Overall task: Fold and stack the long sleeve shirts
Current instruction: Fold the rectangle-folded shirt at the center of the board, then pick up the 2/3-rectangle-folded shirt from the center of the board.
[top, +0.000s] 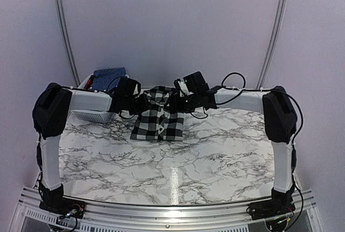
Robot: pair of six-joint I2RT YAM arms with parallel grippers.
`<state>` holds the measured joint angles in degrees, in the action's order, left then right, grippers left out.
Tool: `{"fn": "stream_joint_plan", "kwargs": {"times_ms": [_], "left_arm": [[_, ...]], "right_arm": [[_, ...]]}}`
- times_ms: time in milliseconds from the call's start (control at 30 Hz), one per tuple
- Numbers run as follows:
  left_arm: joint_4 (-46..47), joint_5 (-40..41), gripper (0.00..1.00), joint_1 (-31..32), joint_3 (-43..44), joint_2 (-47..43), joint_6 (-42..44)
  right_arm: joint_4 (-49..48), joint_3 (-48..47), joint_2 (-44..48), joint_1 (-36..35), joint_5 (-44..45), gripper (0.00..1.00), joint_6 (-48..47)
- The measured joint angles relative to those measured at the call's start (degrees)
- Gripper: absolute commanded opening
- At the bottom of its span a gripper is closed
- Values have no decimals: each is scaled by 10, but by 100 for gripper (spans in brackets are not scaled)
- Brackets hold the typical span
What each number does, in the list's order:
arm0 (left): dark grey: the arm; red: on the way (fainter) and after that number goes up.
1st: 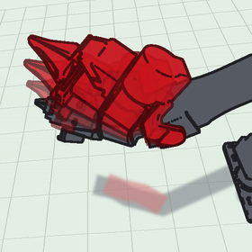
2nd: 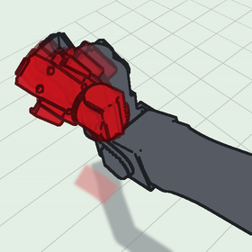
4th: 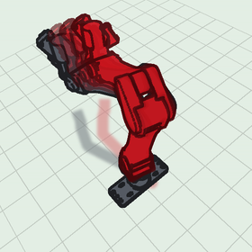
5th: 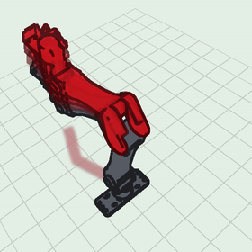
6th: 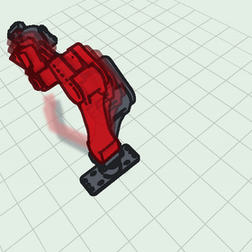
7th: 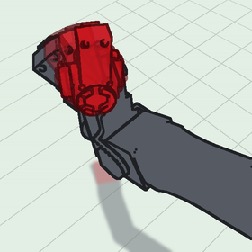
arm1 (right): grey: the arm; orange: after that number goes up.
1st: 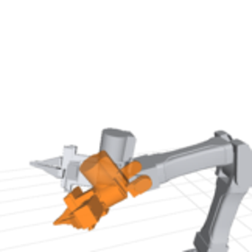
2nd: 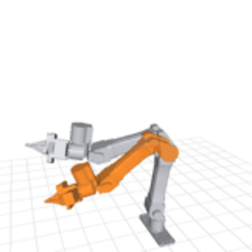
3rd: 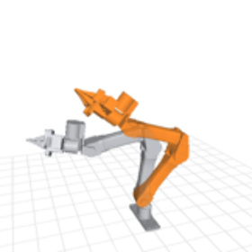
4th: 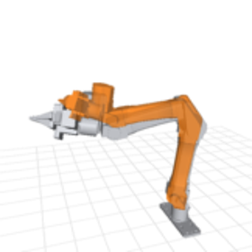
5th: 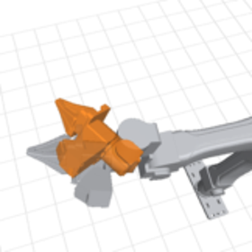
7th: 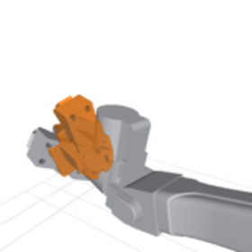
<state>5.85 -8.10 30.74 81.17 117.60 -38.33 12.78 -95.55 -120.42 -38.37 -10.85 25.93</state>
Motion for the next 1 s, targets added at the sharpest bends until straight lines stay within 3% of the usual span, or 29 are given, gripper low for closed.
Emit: {"fn": "stream_joint_plan", "kwargs": {"times_ms": [400, 633, 800, 1000], "left_arm": [[-52, 2, 20, -43, 78, 116, 27], [-91, 6, 23, -47, 132, 120, 50], [-111, 6, 25, -47, 165, 120, 70], [-130, 10, 26, -35, 110, 73, 80]], "right_arm": [[-28, 107, -25, -36, -13, 63, 13], [-56, 153, -11, -28, -5, 65, 24], [-46, 168, 9, -21, -4, 74, 26], [-31, 194, 56, -18, -4, 74, 28]]}}
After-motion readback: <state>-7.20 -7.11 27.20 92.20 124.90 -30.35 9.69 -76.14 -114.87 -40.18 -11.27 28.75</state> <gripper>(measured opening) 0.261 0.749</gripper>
